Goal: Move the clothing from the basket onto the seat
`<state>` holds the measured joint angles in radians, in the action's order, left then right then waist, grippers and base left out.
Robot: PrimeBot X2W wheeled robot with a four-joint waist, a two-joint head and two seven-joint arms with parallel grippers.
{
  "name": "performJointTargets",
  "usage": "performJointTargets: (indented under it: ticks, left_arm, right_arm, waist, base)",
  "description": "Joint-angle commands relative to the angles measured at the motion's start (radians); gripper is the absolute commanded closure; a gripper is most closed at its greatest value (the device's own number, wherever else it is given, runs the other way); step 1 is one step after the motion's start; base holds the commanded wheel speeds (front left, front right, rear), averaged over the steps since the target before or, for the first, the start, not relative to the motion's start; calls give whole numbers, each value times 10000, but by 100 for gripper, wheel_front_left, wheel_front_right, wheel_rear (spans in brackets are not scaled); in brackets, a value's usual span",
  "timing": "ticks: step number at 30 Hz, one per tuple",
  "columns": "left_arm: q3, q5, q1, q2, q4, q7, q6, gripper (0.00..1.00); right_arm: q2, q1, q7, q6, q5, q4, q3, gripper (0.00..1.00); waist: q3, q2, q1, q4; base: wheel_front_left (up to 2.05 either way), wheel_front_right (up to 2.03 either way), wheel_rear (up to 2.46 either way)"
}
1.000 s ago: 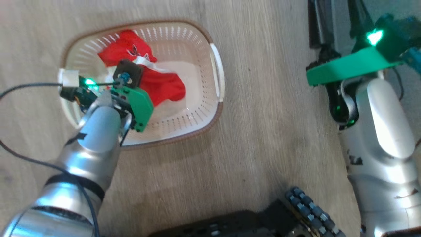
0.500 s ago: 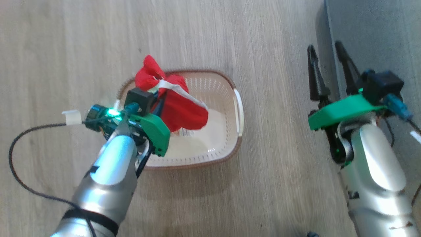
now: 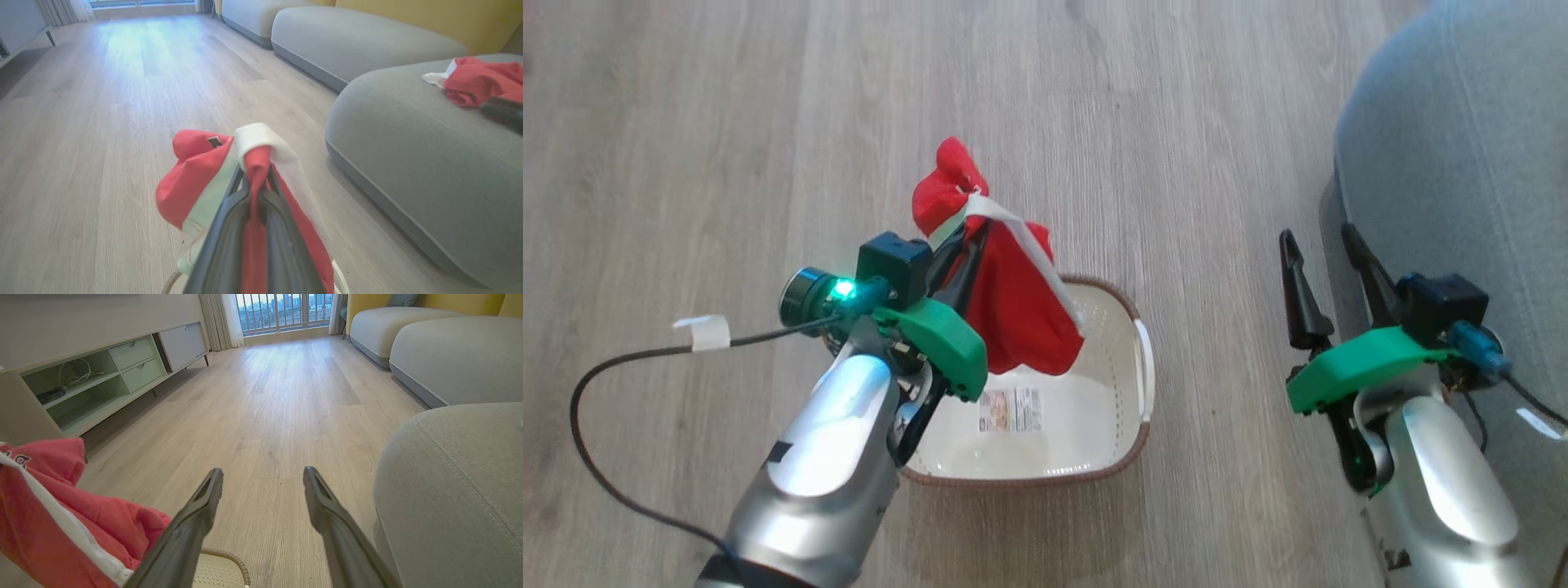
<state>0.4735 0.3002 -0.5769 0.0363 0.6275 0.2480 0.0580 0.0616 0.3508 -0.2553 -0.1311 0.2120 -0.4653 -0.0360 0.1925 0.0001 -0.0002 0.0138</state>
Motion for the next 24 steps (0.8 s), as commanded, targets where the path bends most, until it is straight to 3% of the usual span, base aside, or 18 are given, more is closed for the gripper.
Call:
performJointTargets:
  ticks: [1, 14, 24]
  left_arm:
    - [-255, 131, -165, 140, -519, 137, -74, 100]
    - [259, 820, -373, 140, -2815, 137, -212, 100]
    - [847, 1158, -728, 139, -4002, 137, -598, 100]
  right_arm:
    - [-114, -7, -65, 4, -43, 235, -199, 0]
    - [-114, -515, -65, 4, 215, 41, -357, 0]
    - [-114, -772, -65, 4, 298, -31, -405, 0]
  waist:
    - [-338, -1, 2, 134]
    - [-1044, -1, 2, 194]
    - [-1222, -1, 2, 105]
  base:
    - [0, 0, 0]
    - [0, 0, 0]
    - [0, 0, 0]
